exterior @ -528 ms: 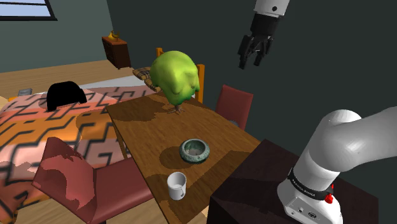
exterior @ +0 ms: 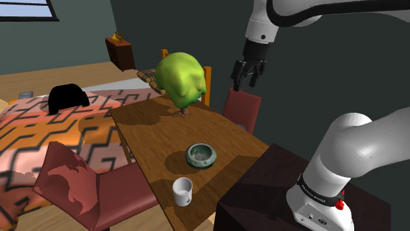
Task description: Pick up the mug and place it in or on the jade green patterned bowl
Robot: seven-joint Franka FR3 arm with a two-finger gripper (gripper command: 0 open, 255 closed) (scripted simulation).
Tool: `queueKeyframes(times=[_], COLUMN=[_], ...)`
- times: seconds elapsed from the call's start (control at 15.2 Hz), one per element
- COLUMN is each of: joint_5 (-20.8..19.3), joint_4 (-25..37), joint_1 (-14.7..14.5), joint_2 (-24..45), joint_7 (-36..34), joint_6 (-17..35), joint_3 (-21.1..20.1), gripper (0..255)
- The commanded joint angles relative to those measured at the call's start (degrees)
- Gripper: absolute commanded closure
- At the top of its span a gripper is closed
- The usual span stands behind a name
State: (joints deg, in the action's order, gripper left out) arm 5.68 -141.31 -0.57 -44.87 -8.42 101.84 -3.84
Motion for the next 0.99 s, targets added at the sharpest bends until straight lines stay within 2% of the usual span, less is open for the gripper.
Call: queueKeyframes(times=[0.0, 0.46, 0.92], joint_5=[0.78, 3.76, 5.80], joint_4=[-2.25, -8.32, -10.69], joint_1=[-0.41, -2.22, -3.70], joint_2=[1.48, 9.37, 21.79], joint_7=[-0.93, -4.50, -8.30], joint_6=[3.42, 16.10, 29.67], joint_3=[-1.15, -5.84, -10.66], gripper=[0, 0, 0])
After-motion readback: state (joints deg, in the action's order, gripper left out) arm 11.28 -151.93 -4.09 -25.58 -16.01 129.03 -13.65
